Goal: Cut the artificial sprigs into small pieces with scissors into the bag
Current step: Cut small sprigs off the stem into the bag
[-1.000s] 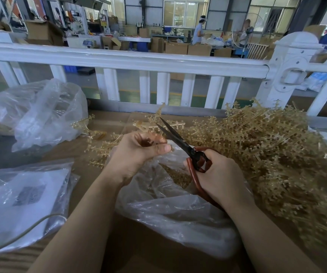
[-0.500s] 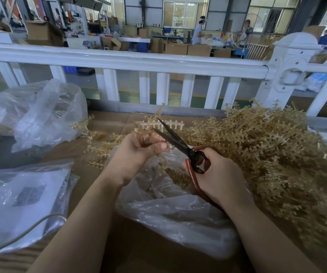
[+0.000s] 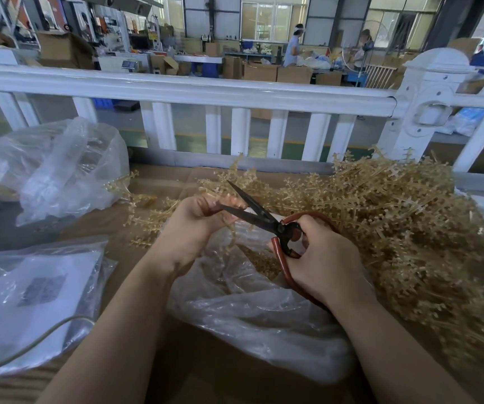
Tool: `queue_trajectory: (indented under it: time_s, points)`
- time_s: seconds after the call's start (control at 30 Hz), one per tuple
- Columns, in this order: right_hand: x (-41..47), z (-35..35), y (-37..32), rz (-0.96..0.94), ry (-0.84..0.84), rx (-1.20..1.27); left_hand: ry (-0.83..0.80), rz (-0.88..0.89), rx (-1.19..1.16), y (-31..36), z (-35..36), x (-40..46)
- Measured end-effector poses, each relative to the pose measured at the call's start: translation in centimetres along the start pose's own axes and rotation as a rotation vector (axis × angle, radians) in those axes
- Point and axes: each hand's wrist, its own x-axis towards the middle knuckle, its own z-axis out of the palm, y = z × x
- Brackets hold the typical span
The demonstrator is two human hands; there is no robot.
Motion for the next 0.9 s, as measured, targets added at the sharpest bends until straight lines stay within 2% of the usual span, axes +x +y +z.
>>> queue_trajectory:
  time_s: [0.23,0.4,0.6,0.9]
  points:
    - [0.06,-0.26,-0.3,-0.026,0.041,-0.015,-0.042,0.01,-0.087,0.22,0.16,-0.04]
    - [0.04,-0.32,-0.35,-0.04,0.034,-0.025,0.052,0.02,-0.141,-0.08,0.16,0.27]
    - [0.01,-0.37,-0.38,-0.004,0.005,-0.011,0.02,0.049,-0.12,-0.21,0.16,0.3]
    - [0.22,-0.43,-0.55,-0.014,-0.029,-0.022,0.103,0.06,-0.168,-0.17,0.42,0.25]
